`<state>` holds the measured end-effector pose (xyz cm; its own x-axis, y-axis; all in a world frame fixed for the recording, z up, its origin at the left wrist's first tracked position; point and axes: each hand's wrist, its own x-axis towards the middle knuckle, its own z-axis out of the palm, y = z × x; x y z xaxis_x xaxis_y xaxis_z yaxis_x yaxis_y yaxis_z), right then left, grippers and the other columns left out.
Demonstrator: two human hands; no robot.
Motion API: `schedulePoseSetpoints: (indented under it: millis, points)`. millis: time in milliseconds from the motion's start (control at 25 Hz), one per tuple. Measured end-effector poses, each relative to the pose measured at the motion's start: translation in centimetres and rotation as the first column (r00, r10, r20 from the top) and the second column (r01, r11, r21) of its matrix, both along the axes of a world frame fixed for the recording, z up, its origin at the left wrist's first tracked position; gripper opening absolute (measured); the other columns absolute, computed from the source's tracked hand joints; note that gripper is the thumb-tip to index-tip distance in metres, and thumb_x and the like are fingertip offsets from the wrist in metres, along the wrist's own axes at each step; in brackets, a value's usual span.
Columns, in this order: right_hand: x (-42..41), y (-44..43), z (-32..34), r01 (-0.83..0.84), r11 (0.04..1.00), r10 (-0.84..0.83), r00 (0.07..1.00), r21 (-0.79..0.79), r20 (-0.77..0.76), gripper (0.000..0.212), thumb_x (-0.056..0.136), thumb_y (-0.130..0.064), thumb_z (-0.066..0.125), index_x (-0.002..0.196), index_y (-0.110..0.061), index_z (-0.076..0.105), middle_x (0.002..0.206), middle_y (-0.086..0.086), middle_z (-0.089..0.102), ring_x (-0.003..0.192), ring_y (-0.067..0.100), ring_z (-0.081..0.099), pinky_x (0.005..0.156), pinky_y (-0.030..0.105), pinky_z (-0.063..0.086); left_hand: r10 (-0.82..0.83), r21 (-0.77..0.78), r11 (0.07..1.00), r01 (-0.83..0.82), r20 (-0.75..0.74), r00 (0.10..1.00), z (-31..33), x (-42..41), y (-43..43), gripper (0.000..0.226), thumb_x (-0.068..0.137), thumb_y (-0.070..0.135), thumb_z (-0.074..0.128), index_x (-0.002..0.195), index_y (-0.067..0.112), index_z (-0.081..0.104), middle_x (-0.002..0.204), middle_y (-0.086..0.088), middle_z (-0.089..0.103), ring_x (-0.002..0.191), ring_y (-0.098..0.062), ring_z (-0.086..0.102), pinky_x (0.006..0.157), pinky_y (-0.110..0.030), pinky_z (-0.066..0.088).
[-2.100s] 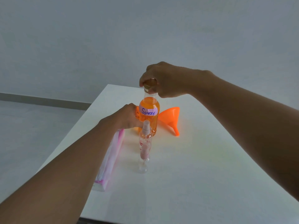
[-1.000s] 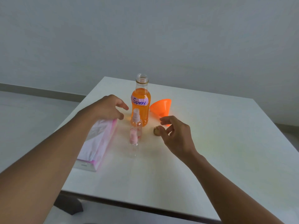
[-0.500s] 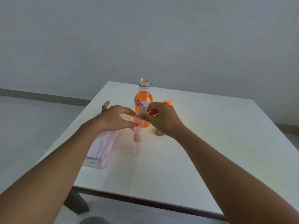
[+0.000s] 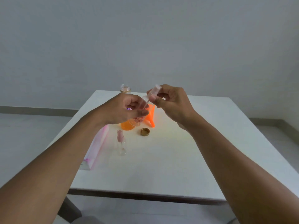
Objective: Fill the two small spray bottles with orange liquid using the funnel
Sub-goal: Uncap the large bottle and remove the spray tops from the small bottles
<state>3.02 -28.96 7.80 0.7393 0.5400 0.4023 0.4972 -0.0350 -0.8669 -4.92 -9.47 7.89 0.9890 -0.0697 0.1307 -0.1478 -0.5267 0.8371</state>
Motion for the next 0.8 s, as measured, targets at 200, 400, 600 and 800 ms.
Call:
schedulePoseSetpoints:
  millis: [200, 400, 600, 800]
  points:
    - [-0.3, -6.7, -1.0, -0.191, 0.982, 0.189, 0.979, -0.016, -0.079, 0.016, 0.098, -0.012, 0.064, 0.107, -0.002, 0.073, 0.108, -0.004, 0.075, 0.101, 0.011, 0.068, 0.084, 0.027, 0.052, -0.218, -0.119, 0.972, 0.201, -0.149, 0.965, -1.2, -0.5, -5.0, 0.027, 0.091, 0.026, 0.067, 0.114, 0.013, 0.068, 0.1, -0.007, 0.076, 0.104, -0.029, 0.069, 0.095, -0.04, 0.051]
    - [-0.7, -11.9, -4.2, -0.287, 0.958, 0.269, 0.914, -0.017, -0.304, 0.041, 0.096, -0.027, 0.061, 0.128, -0.002, 0.066, 0.142, 0.0, 0.063, 0.128, 0.021, 0.062, 0.101, 0.042, 0.054, -0.177, -0.223, 0.965, 0.139, -0.163, 0.971, -5.8, -0.9, -9.5, 0.035, 0.083, 0.045, 0.072, 0.112, 0.025, 0.069, 0.101, 0.001, 0.074, 0.099, -0.019, 0.068, 0.093, -0.039, 0.053]
    - [-1.4, -12.5, -8.8, 0.082, 0.99, -0.111, 0.956, -0.115, -0.272, 0.054, 0.084, -0.054, 0.068, 0.106, -0.005, 0.075, 0.125, -0.015, 0.071, 0.102, 0.008, 0.07, 0.089, 0.035, 0.056, -0.009, -0.307, 0.951, -0.038, -0.149, 0.989, -11.3, -0.9, -12.2, 0.036, 0.08, 0.052, 0.072, 0.105, 0.027, 0.07, 0.078, 0.002, 0.063, 0.074, -0.015, 0.06, 0.071, -0.037, 0.053]
    - [0.6, -15.1, -9.1, 0.067, 0.989, -0.107, 0.936, -0.128, -0.335, 0.042, 0.083, -0.044, 0.074, 0.12, -0.025, 0.074, 0.114, -0.008, 0.076, 0.098, 0.006, 0.07, 0.084, 0.028, 0.052, -0.096, -0.485, 0.874, 0.006, -0.161, 0.982, -11.8, 0.8, -13.3, 0.034, 0.085, 0.039, 0.067, 0.11, 0.016, 0.072, 0.081, -0.011, 0.058, 0.073, -0.022, 0.055, 0.065, -0.035, 0.05]
